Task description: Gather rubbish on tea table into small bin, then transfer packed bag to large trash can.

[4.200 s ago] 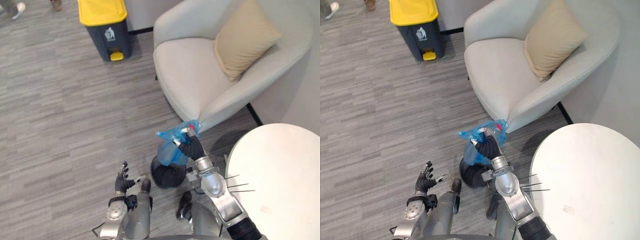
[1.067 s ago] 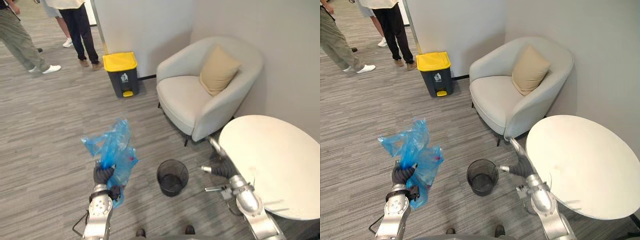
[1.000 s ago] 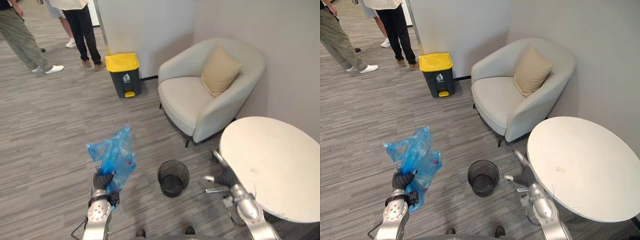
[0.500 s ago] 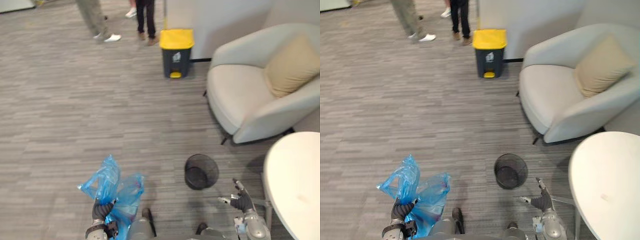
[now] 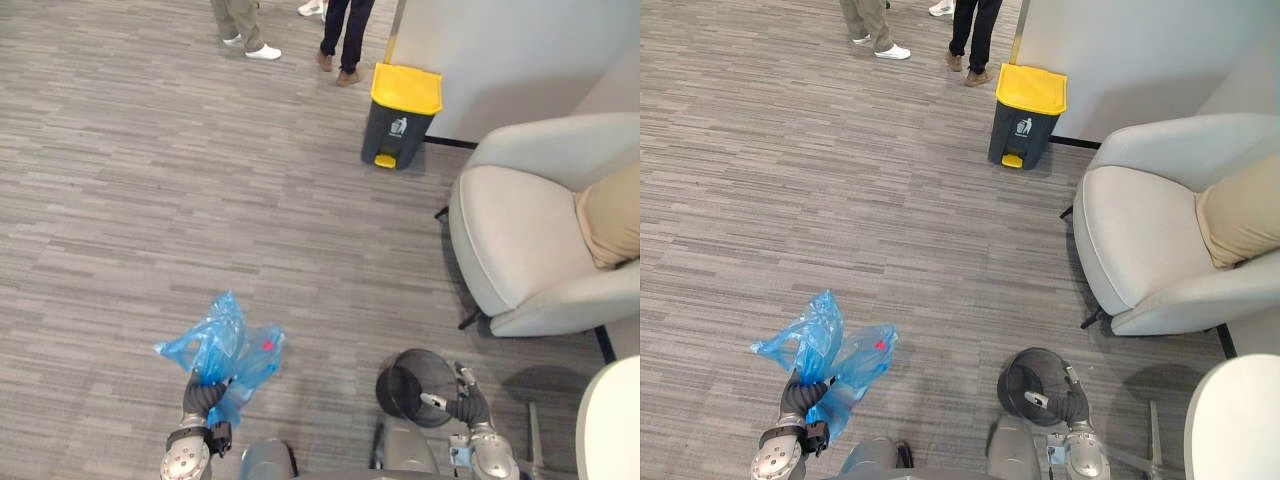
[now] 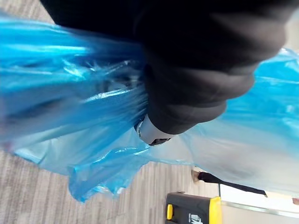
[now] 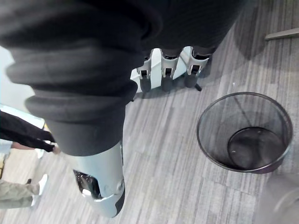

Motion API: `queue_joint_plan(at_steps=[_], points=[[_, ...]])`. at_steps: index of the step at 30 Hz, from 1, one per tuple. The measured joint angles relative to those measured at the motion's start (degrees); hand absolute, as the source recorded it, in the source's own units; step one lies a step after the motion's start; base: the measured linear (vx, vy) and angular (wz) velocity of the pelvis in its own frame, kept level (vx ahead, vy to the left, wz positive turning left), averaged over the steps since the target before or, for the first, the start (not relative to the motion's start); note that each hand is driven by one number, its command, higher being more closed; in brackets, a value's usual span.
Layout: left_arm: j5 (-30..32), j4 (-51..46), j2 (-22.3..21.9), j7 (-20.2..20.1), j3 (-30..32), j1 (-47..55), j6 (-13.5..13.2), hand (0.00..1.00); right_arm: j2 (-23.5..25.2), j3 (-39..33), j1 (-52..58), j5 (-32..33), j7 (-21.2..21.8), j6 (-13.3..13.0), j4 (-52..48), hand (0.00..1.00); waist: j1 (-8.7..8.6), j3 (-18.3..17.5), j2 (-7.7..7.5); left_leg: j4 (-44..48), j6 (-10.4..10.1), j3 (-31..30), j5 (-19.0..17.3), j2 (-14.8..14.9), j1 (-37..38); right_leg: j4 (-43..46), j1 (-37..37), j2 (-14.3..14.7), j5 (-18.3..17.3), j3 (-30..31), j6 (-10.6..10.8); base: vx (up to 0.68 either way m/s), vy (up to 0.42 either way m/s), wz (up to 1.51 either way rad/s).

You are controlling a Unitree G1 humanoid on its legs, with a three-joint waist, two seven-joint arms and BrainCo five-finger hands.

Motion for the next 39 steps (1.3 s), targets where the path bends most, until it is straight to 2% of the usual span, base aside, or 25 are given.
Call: queue_joint_plan(at_steps=[1,3,4,5,6,8,11,14,16,17,18,20,22,23,24,26,29,31,32,33,34,35,36,37,39], points=[[0.00,0.15,0.03,0.59,-0.33,-0.73,0.00,1.00,0.01,0.00,-0.07,0.07,0.00,0.02,0.01,0.00,-0.48,-0.11,0.26,-0.66,-0.85,-1.10,-0.82,-0.23,1.17,-2.86,-1.65,0.58,0.52,-0.45,-0.29,0.50,-0.092,0.69],[0.08,1.26,-0.61,1.01,-0.45,-1.35,-0.02,1.00,-0.24,-0.01,0.08,0.07,-0.11,0.07,0.11,0.00,-2.11,-0.66,0.73,-4.76,-3.54,-4.11,-2.40,-0.19,6.13,-6.05,-2.74,1.84,7.32,-2.13,-5.07,0.56,-0.133,0.85],[0.08,2.08,-1.44,0.95,-0.38,-1.45,0.07,1.00,-0.83,0.02,0.27,0.16,-0.11,0.16,0.17,0.00,-2.47,-1.28,1.61,-4.72,-3.87,-4.56,-2.38,0.98,7.69,-4.84,-1.95,2.18,5.69,-3.47,-5.41,0.73,-0.156,0.43],[0.08,2.08,-3.17,0.89,-0.33,-1.10,0.14,1.00,-1.21,0.21,-0.49,0.38,0.02,0.16,-0.16,0.00,-1.62,-1.29,3.86,-0.31,-6.02,-3.52,-1.05,3.70,7.06,-4.29,-0.06,3.90,4.11,-5.17,-7.15,0.75,-0.161,-0.02],[0.07,2.08,-3.94,0.78,-0.27,-1.06,0.17,1.00,-1.24,0.32,-0.71,0.39,0.11,0.12,-0.42,0.00,-1.36,-1.22,4.30,4.48,-6.40,-3.67,0.61,4.48,5.64,-4.24,0.94,4.64,3.50,-5.68,-8.17,0.90,-0.212,-0.21],[0.04,2.00,-6.70,0.54,-0.33,-0.06,0.50,1.00,-2.20,1.08,-0.51,0.50,0.01,0.07,-2.67,0.00,-0.71,-0.87,5.98,30.08,-1.71,-3.65,14.43,9.55,-4.41,-11.50,10.99,8.30,2.69,-5.61,-9.44,0.70,-0.217,-0.33],[-0.01,1.16,-6.84,0.41,-0.35,-0.10,0.45,1.00,-2.22,0.99,-0.75,2.01,-1.01,-0.15,-5.26,0.00,2.02,-0.11,4.27,41.48,-0.32,-1.51,8.88,10.28,-14.50,-22.49,23.42,10.11,2.62,-1.04,-9.56,0.72,-0.119,-0.72],[0.02,-0.01,-7.30,0.33,-0.28,-0.10,0.29,1.00,-3.38,0.17,-2.34,2.72,-0.96,-0.09,-6.01,0.00,4.52,-0.23,4.97,30.52,-0.64,-0.41,4.97,7.73,-23.69,-29.07,30.13,9.87,2.39,4.05,-9.37,0.56,0.066,-0.91],[0.04,-0.33,-7.39,0.40,-0.28,0.09,0.25,1.00,-3.59,-0.07,-3.37,2.72,-0.99,-0.10,-6.08,0.00,6.26,-0.19,4.92,20.72,-1.43,-2.28,5.44,5.35,-26.02,-28.93,31.70,8.70,0.18,7.01,-8.02,0.48,0.210,-0.98],[0.05,-0.55,-7.54,0.48,-0.61,0.32,0.25,1.00,-3.82,-0.12,-3.50,2.71,-1.01,-0.09,-6.11,0.00,6.97,-0.70,5.64,10.77,-3.20,-5.21,8.30,3.81,-25.90,-28.23,32.83,8.38,-2.81,8.75,-5.54,0.58,0.318,-1.20],[0.08,-0.89,-7.52,0.57,-1.41,1.21,0.08,1.00,-3.24,0.03,-3.82,2.63,-1.09,0.02,-5.60,0.00,7.54,-1.90,5.84,9.38,-1.08,-6.72,13.29,3.44,-25.90,-26.42,33.58,8.07,-7.12,11.43,-3.19,0.58,0.323,-1.06],[0.08,-0.68,-6.09,0.60,-1.37,0.09,0.93,1.00,-1.29,0.40,-3.85,2.52,-1.00,0.50,-4.90,0.00,6.64,-3.24,2.11,13.07,0.48,-3.30,7.82,2.11,-25.49,-21.94,32.27,4.79,-7.84,13.14,-2.27,0.58,0.243,-0.66],[0.05,-1.65,-4.98,0.66,-1.42,-0.25,0.96,1.00,-0.85,0.85,-4.19,2.28,-1.02,0.62,-5.01,0.00,6.57,-3.03,0.47,15.23,2.41,-0.72,4.51,1.97,-22.52,-10.97,28.99,3.24,-5.66,13.59,1.58,0.59,0.218,-0.55],[0.04,-1.68,-4.23,0.69,-1.82,-0.93,1.12,1.00,-0.82,0.96,-4.38,2.11,-1.00,0.72,-5.02,0.00,6.13,-2.45,-0.22,14.42,3.07,0.15,2.34,1.52,-18.44,2.74,24.06,2.54,-1.24,13.74,6.31,0.54,0.194,-0.36],[0.04,-1.67,-4.03,0.81,-2.56,-1.40,1.28,1.00,-0.79,1.11,-4.30,2.05,-0.98,0.84,-5.02,0.00,5.53,-2.26,-0.22,13.07,3.38,0.70,1.15,1.55,-14.56,12.90,19.85,2.68,-1.34,13.18,5.72,0.52,0.168,-0.29],[0.03,-1.70,-3.31,1.00,-2.57,-1.42,1.26,1.00,-0.73,1.56,-4.25,1.81,-0.97,0.83,-5.25,0.00,4.82,-1.86,0.22,8.00,3.58,1.94,0.69,1.70,-6.82,18.82,14.09,2.59,-2.78,8.63,3.03,0.56,0.090,-0.31],[0.02,-1.69,-2.32,0.93,-2.79,-2.43,1.08,1.00,-0.52,1.54,-4.57,1.52,-0.91,0.69,-5.17,0.00,4.36,-1.64,0.84,0.43,1.60,3.36,-0.70,2.64,1.80,10.03,4.81,2.51,-3.84,-1.29,0.38,0.45,-0.008,-0.25],[0.04,0.07,-0.78,0.91,-2.30,-3.50,1.00,1.00,-0.62,1.47,-5.45,1.52,-0.92,0.55,-3.27,0.00,2.92,-1.77,0.02,-1.49,0.03,3.03,-1.64,2.57,3.72,-2.68,1.27,3.03,-0.89,-3.73,-1.52,0.41,-0.086,0.22],[0.09,2.98,-0.09,0.89,-2.24,-4.45,1.05,1.00,-1.19,1.40,-6.61,1.49,-0.92,0.43,0.17,0.00,1.36,-1.78,-0.01,-2.68,-1.14,2.16,-2.32,2.49,5.66,-11.15,1.06,4.40,5.15,-3.69,-3.37,0.40,-0.103,0.41],[0.10,4.42,0.00,0.87,-2.19,-4.79,1.12,1.00,-1.37,1.34,-6.84,1.50,-0.95,0.60,1.87,0.00,0.74,-1.94,0.25,-3.40,-1.35,1.34,-2.43,2.72,6.68,-11.94,1.63,5.25,8.95,-2.90,-4.54,0.71,-0.138,0.45],[0.12,6.77,-0.92,0.87,-1.58,-5.23,1.28,1.00,-2.21,1.38,-7.47,1.50,-0.90,1.15,4.72,0.00,0.49,-3.14,1.79,-3.62,-2.22,-0.99,-1.88,4.14,7.96,-11.50,2.51,6.71,8.74,-3.16,-6.91,0.64,-0.123,0.18],[0.11,6.59,-1.35,0.94,-1.20,-5.19,1.30,1.00,-2.10,1.38,-7.76,1.55,-0.90,1.46,4.47,0.00,1.03,-2.95,2.47,-1.07,-4.65,-1.80,0.00,5.14,6.88,-10.66,2.62,6.91,7.46,-4.20,-8.13,0.75,-0.151,0.11],[0.11,6.62,-1.93,0.97,-1.06,-5.27,1.39,1.00,-2.24,1.33,-7.69,1.55,-0.90,1.45,4.30,0.00,0.95,-2.51,2.97,2.48,-4.71,-2.74,1.45,5.33,5.73,-10.28,3.48,6.86,7.07,-4.86,-8.72,0.71,-0.204,0.25],[0.07,6.37,-4.95,0.85,-0.59,-5.45,1.58,1.00,-2.94,1.45,-7.70,1.62,-0.89,1.63,4.10,0.00,0.87,-1.25,4.52,21.04,-3.55,-4.88,10.91,7.72,-0.49,-15.36,12.14,7.97,6.49,-5.87,-9.58,0.59,-0.169,0.32],[0.07,5.43,-6.18,0.79,-0.89,-4.45,1.19,1.00,-2.68,1.42,-7.23,1.74,-1.02,1.58,2.32,0.00,2.46,-1.36,5.13,32.71,-3.35,-4.69,9.06,9.80,-5.61,-21.81,19.93,9.75,6.47,-5.57,-9.61,0.49,-0.049,-0.03]])
